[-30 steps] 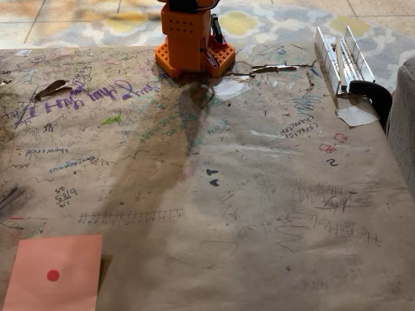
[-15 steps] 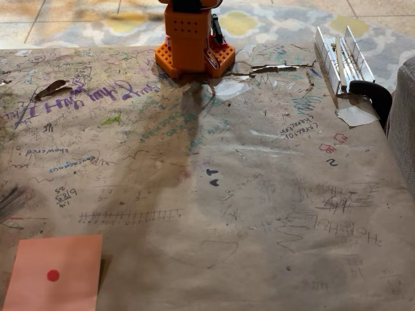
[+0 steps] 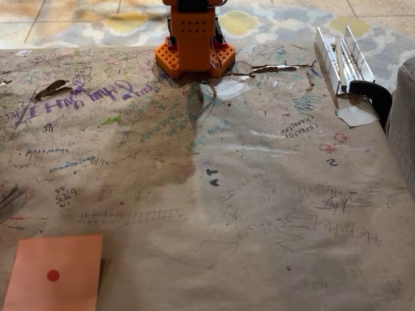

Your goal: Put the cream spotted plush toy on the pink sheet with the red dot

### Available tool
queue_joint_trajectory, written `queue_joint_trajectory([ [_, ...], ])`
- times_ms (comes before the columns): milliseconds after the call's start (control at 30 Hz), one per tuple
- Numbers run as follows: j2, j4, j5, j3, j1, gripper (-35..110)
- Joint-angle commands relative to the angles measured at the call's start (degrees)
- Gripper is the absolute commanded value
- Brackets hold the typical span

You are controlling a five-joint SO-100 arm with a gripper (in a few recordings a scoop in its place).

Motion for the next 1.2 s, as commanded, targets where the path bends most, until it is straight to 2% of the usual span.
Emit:
queue_joint_trajectory([
  [0,-0.97,0.97,-1.23,-1.23,-0.44,0],
  [267,-0.79,-3.87,-3.52,5.89,4.83,0],
  [800,-0.88,-2.55,-5.54,4.75,14.59,0],
  [1167,-0.88,-1.49,-4.48,2.02,14.77,0],
])
